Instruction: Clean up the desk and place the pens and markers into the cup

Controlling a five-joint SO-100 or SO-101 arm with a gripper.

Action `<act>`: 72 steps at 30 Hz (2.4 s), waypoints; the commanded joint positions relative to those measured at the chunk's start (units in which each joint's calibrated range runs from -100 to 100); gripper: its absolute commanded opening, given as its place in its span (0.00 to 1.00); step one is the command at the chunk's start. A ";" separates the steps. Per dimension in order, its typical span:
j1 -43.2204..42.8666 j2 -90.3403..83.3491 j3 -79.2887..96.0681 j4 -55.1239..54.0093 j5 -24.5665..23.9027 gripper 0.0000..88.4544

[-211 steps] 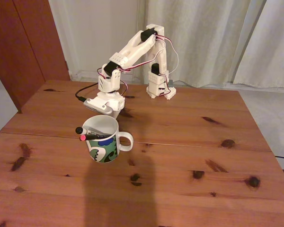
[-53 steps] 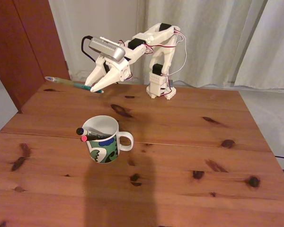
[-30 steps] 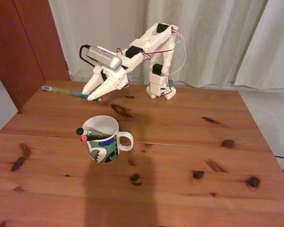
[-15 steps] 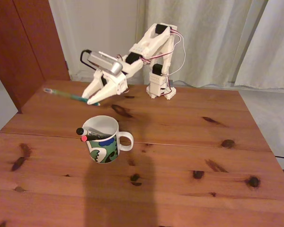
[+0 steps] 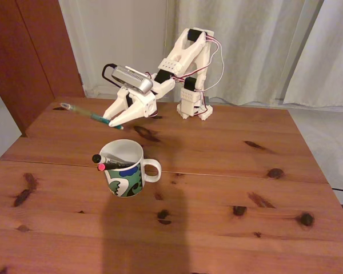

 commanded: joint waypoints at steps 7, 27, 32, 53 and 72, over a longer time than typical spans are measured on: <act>-1.97 -0.17 -2.34 -1.59 -0.22 0.01; -1.81 13.65 -13.25 -5.37 -0.64 0.01; -3.10 13.73 -13.25 -5.37 -0.64 0.01; -6.96 13.73 -10.01 -5.37 -0.69 0.01; -6.48 13.32 -7.84 -4.60 -0.27 0.12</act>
